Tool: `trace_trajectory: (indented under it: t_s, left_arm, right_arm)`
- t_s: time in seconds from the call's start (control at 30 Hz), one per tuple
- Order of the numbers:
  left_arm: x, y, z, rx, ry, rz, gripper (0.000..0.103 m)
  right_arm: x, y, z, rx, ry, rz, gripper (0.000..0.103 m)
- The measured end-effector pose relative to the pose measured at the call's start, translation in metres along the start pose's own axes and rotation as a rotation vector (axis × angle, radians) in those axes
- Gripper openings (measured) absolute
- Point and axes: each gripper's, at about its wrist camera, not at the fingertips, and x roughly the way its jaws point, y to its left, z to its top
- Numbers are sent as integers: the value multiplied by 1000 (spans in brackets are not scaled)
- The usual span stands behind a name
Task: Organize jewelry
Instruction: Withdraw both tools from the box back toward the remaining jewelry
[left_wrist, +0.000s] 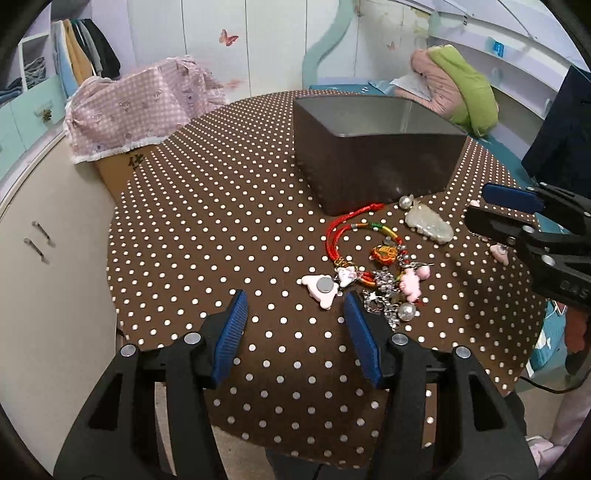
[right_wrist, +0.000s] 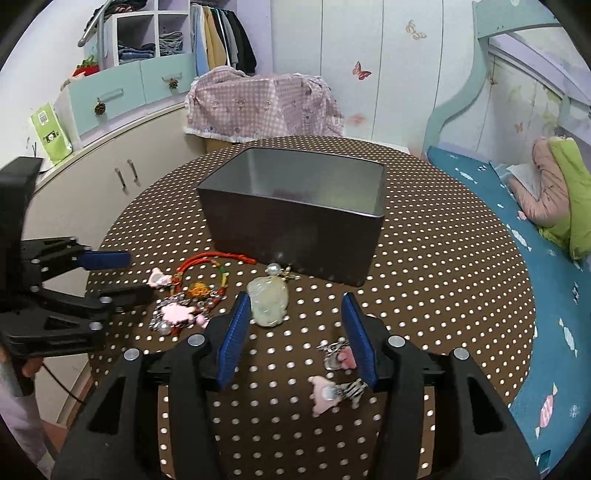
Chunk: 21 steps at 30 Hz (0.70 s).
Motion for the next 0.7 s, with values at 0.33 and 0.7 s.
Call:
trace_trajectory:
  t_s: [0.33,0.7]
  left_arm:
    - [7,-8,3,41,-78,-36,38]
    - [-2,-2,-6,-13,-105,-17,24]
  right_arm:
    - [3,17,-7,-32,14,62,49]
    - [5,52,-7,-121,13,195,46]
